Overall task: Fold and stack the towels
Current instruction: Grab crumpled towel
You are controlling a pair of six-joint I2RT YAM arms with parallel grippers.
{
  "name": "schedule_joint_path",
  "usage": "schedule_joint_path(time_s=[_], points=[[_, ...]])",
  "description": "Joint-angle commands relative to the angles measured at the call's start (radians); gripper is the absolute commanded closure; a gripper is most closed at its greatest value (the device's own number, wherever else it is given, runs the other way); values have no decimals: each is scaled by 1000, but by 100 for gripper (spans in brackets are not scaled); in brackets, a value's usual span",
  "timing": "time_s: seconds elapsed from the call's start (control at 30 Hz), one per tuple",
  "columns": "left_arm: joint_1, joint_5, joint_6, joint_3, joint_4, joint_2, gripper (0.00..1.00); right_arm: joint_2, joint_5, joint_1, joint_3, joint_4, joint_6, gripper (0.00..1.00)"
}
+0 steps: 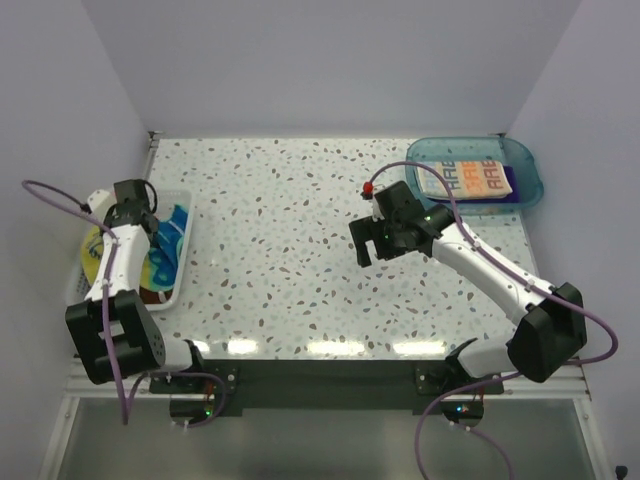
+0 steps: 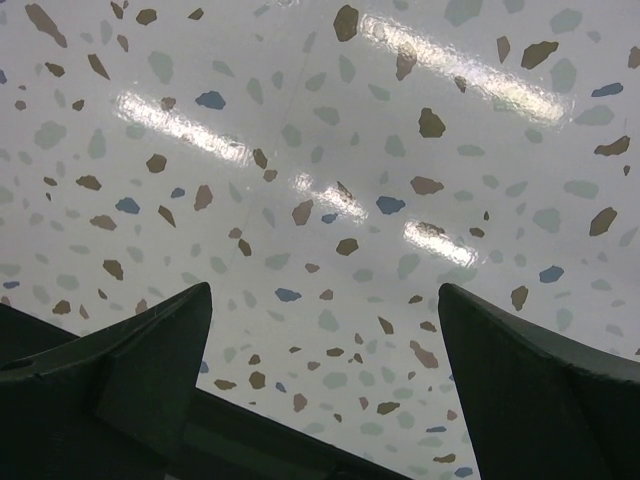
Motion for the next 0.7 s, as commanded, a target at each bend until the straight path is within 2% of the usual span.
schedule_joint_path(time_s=[0.0,0.17,0.2,0.23,0.4,0.5,0.67], points=[[-105,-111,-6,115,-13,-43,85,-19,-6,1,14,32,10,1],[-206,-119,-8,140,-16,-48,83,-14,-6,1,2,36,10,1],[-209,-92,-5,129,1,-40,80,-14,-6,1,0,37,11,1],[-209,-69,-5,123,5,-31,72,-12,-4,1,-4,37,13,1],[-237,14,-22,63,35,38,69,-5,-6,1,-15,40,13,2],[-294,1,-31,64,44,43,64,-2,-27,1,-15,39,11,1],[-396,-19,-6,123,30,32,47,-2,-30,1,-17,39,13,1]])
